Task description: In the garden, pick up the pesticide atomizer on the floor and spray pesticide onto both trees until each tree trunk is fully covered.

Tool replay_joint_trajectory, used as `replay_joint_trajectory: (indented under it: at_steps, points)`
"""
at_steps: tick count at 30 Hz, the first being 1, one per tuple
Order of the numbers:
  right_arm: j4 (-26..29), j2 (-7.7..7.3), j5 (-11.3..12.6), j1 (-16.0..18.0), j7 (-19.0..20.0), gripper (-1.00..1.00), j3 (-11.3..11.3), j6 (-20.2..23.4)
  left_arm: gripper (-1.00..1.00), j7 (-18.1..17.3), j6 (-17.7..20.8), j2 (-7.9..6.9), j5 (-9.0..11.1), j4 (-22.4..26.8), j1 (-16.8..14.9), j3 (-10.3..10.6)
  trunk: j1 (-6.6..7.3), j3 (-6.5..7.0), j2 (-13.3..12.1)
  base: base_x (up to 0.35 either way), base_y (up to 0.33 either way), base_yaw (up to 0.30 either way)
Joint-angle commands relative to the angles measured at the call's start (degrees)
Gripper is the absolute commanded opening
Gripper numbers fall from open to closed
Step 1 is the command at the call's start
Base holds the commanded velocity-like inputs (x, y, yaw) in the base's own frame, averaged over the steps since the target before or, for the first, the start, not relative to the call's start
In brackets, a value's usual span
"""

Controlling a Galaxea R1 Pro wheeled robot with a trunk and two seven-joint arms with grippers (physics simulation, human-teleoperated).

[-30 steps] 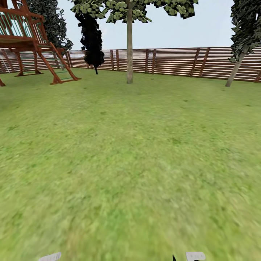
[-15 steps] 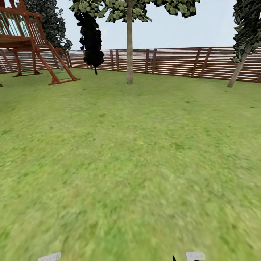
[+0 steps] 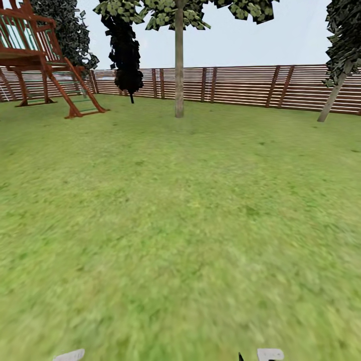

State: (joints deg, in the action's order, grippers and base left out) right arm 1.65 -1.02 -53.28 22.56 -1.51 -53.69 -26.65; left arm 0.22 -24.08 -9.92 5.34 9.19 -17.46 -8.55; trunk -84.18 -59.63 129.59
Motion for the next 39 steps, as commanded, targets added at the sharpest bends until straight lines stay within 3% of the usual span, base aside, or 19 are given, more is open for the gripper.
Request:
replay_joint_trajectory:
  at_steps: [1, 39]
  points:
    - [-0.1, -0.03, -0.6, 0.0, -0.2, 1.0, -0.5, -0.2, -1.0, 0.0, -0.2, -0.03, 0.5, 0.0, 0.0, 0.2, -0.03, -0.05, 0.0, 0.341, 0.0, 0.0]
    - [-0.1, 0.0, -0.6, 0.0, -0.2, 1.0, -0.5, -0.2, -1.0, 0.0, -0.2, -0.27, 0.5, 0.0, 0.0, 0.1, -0.03, -0.05, 0.0, 0.341, 0.0, 0.0]
